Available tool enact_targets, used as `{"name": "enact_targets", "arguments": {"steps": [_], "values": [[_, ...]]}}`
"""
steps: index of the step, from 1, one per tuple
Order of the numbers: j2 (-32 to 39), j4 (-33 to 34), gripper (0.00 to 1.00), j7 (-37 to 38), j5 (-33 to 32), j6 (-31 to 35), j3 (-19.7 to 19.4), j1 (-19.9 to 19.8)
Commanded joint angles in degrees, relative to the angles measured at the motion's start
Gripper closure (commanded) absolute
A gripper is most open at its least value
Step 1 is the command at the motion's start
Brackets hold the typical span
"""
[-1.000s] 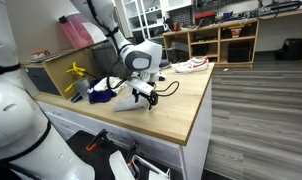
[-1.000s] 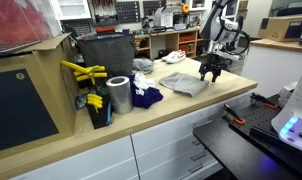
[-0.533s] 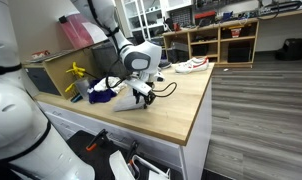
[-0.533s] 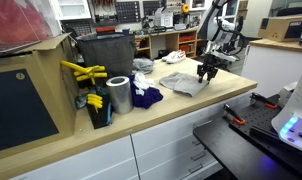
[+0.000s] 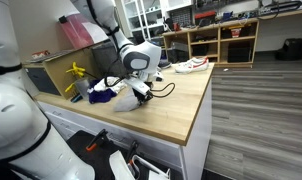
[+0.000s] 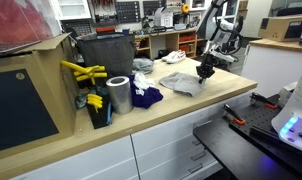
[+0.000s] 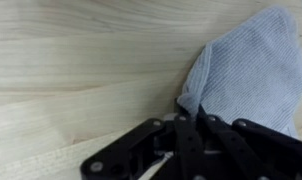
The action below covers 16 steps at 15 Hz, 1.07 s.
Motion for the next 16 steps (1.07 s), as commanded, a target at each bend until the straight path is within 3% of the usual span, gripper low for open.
{"name": "enact_targets", "arguments": {"steps": [1, 9, 16], "values": [[-2.28, 1.08, 0.98, 0.74, 0.63, -4.20, 0.19, -0.41], [-3.41, 8.07, 0.98, 9.81, 3.61, -14.47, -0.86, 1.34], [-0.92, 12.25, 0.98, 21.53, 5.37, -15.79, -2.01, 3.39]]}}
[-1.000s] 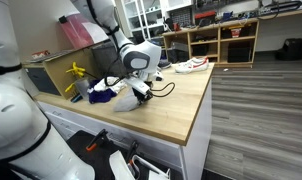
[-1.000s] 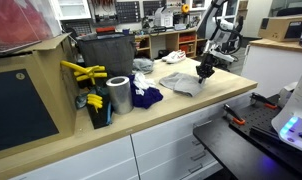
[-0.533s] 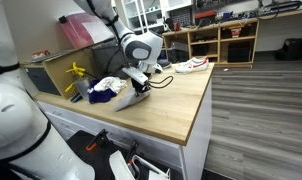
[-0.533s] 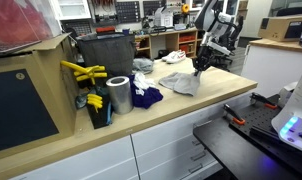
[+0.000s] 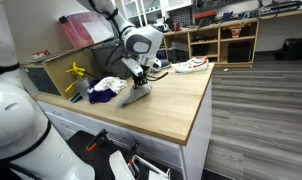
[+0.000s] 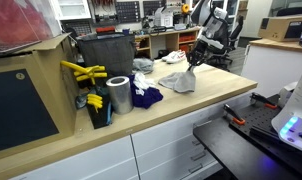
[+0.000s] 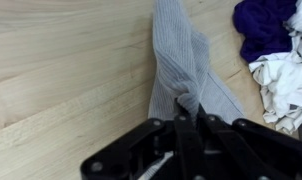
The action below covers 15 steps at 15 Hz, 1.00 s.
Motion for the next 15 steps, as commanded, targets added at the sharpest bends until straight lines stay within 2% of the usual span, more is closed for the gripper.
{"name": "enact_targets", "arguments": {"steps": [1, 15], "values": [[1.53, 3.15, 0.98, 6.31, 1.69, -2.46, -1.55, 1.57], [9.71, 17.24, 0.98, 31.44, 6.32, -10.22, -3.42, 2.97]]}}
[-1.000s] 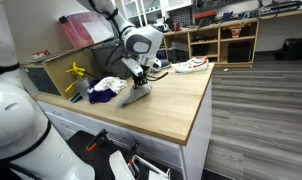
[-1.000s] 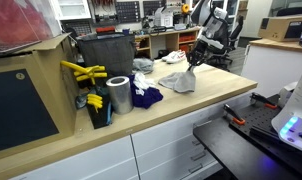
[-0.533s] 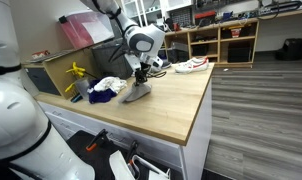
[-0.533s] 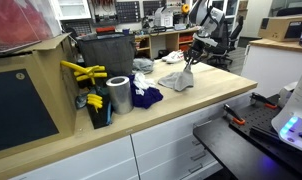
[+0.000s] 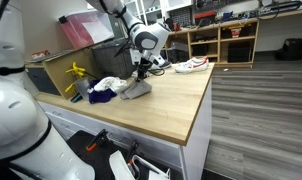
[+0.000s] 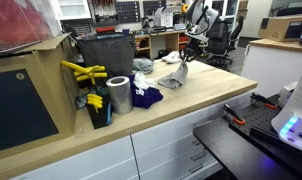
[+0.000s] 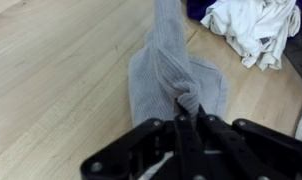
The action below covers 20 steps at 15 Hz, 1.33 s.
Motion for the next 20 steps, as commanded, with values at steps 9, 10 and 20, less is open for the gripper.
{"name": "enact_targets", "arguments": {"steps": [9, 10, 20], "values": [[8.50, 10.95, 0.98, 23.27, 3.08, -2.99, -4.22, 3.44], [9.47, 11.76, 0.98, 25.72, 2.86, -3.12, -4.58, 3.70], [10.84, 15.06, 0.34, 37.07, -8.53, 10.06, -8.51, 9.27]]}}
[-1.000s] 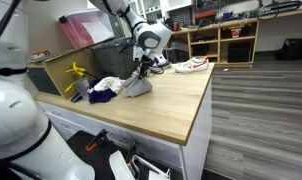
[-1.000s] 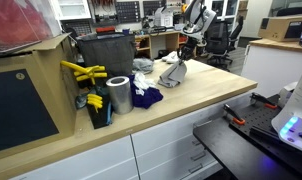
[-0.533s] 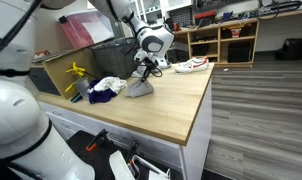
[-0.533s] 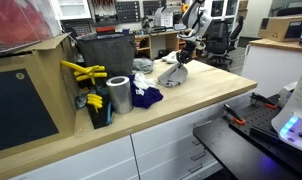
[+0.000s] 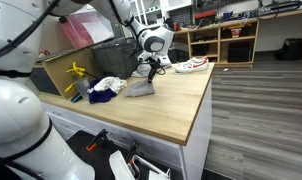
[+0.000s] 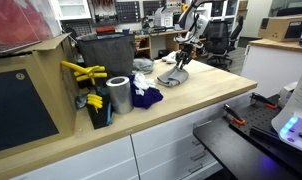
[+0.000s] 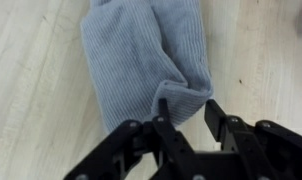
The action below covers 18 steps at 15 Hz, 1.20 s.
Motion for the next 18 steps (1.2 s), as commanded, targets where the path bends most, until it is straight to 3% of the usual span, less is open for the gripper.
{"name": "enact_targets", "arguments": {"steps": [1, 5, 10, 18], "values": [[-1.79, -0.07, 0.25, 4.36, -7.89, 7.68, -2.51, 3.96], [-4.23, -1.91, 0.00, 6.69, -17.82, 16.57, -3.17, 6.28], [-10.22, -5.90, 0.00, 1.04, -23.01, 16.87, 0.05, 6.07], [-17.57, -16.12, 0.00, -22.13, -16.21, 8.61, 7.28, 2.01]]}}
